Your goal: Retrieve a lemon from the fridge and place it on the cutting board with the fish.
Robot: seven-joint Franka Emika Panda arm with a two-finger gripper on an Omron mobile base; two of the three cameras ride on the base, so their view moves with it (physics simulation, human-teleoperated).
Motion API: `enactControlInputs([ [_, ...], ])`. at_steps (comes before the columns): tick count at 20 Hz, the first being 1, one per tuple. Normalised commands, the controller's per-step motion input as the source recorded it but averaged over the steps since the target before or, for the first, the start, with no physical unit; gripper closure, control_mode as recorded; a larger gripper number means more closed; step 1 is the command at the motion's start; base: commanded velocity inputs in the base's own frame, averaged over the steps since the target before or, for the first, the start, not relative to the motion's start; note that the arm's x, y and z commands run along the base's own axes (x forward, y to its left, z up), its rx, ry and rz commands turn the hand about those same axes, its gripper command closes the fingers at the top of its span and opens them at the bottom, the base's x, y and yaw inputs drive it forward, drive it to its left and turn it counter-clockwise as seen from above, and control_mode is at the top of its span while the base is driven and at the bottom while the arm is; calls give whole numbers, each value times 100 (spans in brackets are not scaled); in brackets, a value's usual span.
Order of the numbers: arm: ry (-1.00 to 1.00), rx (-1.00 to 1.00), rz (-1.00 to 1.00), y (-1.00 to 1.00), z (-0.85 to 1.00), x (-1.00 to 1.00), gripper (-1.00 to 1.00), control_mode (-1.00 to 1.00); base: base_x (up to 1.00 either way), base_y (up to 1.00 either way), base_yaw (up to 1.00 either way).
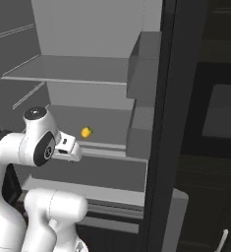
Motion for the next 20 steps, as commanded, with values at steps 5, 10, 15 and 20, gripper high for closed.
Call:
enactControlInputs([
  [5, 0, 0, 0, 0, 0, 0, -100, 100, 65, 0, 0],
  [10, 0, 0, 0, 0, 0, 2, -100, -100, 20, 0, 0],
  [15, -10, 0, 0, 0, 0, 34, -100, -100, 0, 0, 0],
  [20, -12, 0, 0, -2, 11, 32, -100, -100, 0, 0, 0],
])
